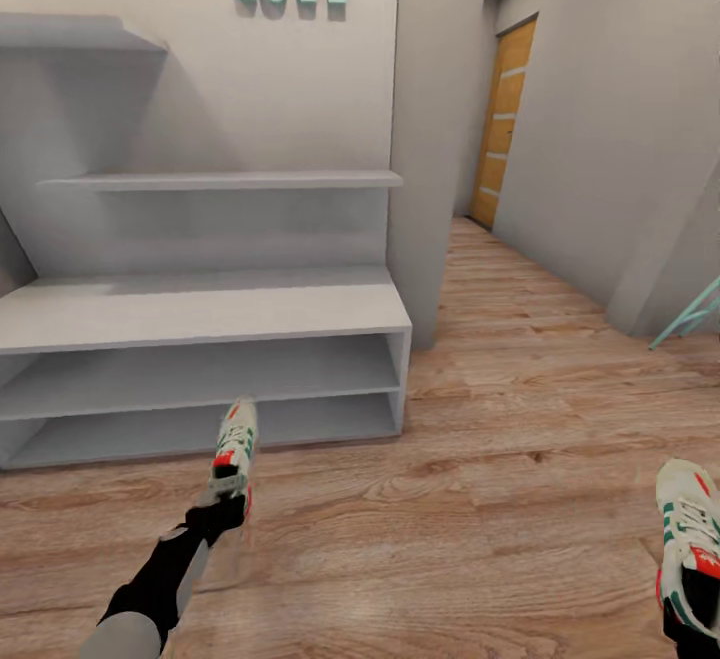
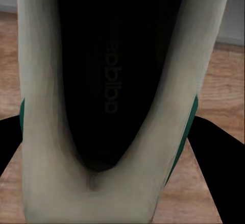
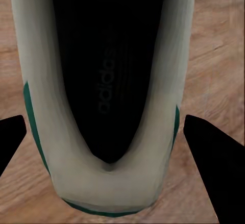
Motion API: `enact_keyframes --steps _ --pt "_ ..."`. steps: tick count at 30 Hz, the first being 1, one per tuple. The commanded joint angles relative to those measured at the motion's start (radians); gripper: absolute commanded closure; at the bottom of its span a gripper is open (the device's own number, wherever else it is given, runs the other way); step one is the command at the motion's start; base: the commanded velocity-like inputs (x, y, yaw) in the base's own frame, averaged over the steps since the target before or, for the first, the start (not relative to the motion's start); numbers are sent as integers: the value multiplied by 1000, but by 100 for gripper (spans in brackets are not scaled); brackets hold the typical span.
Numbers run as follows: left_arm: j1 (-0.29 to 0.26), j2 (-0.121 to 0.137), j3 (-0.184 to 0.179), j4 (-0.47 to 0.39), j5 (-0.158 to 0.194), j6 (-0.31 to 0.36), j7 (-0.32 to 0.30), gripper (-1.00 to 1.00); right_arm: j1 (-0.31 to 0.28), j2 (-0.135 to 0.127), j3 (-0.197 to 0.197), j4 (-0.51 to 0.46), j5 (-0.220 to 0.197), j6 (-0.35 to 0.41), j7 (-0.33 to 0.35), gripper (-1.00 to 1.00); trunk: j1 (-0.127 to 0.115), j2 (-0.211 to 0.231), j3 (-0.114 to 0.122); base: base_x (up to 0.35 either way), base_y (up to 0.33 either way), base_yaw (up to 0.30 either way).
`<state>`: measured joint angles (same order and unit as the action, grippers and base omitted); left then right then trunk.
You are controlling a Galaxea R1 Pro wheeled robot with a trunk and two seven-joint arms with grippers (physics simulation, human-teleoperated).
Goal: Pick up the two gym shoes and the two sandals from the corridor floor and place them onto the hallstand (shoe rack) in the corridor, making sure they are on the rack and not on the floor. Arrange them so the two gym shoes are next to each other and the two sandals are next to each other.
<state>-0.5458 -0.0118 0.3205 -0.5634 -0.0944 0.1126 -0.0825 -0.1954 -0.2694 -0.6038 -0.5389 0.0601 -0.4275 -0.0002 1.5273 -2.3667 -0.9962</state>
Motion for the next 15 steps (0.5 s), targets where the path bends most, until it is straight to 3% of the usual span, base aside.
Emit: enact_keyframes --steps 1,6,9,15 --pt "-98 1 -1 2 -11 100 50 100 -1 -26 -84 -43 15 89 5 100 0 0 -1 0 0 0" --pt "-141 -3 -31 -15 -11 126 77 100 -1 -29 -109 -96 18 174 91 100 0 0 -1 0 0 0" --pt "-155 1 -45 -19 -12 130 79 100 -1 -28 -110 -106 18 181 105 100 0 0 -1 0 0 0" --pt "-186 4 -51 -21 -15 191 93 100 -1 -24 -111 -142 18 184 110 100 23 -42 -22 0 0 0"
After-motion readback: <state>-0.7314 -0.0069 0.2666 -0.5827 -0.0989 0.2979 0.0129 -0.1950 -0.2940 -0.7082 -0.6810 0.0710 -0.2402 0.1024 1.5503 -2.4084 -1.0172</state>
